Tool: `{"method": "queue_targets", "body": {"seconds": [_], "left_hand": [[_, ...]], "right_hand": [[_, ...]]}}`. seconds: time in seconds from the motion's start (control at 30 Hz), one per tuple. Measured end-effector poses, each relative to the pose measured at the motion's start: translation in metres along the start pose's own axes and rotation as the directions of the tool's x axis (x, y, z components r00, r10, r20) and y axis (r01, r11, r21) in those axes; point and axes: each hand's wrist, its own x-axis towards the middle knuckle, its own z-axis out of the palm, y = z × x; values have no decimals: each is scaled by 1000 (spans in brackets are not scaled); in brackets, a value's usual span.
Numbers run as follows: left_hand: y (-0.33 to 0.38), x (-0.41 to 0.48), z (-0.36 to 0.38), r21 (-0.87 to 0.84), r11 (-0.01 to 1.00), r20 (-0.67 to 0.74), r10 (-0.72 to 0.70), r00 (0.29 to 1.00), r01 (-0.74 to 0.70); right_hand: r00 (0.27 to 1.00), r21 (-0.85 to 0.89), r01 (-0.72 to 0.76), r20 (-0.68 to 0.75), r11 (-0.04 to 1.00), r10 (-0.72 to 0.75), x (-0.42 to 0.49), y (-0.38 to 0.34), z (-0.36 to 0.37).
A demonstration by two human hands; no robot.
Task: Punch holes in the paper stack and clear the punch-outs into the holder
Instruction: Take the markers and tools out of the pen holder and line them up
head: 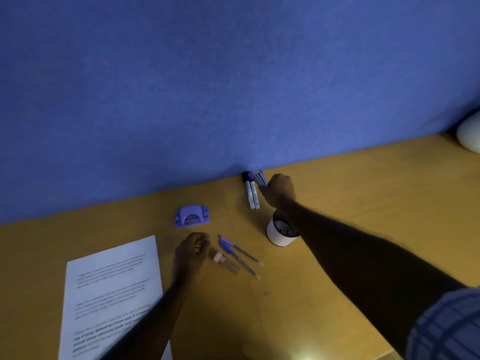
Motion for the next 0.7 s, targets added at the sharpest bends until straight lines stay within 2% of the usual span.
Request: {"method": "queue_targets", "body": {"seconds": [0.23,0.53,0.7], "left_hand": [[-2,-7,0,-8,998,-23,58,998,-58],[-15,-3,1,6,998,-18,67,998,-67],[-15,-5,-1,18,998,-31,62,998,-62]], "right_hand": [[991,-57,-123,42,991,126,26,13,5],[990,-147,-111,70,983,123,46,7,25],[992,-109,-105,64,988,112,48,8,24]]}}
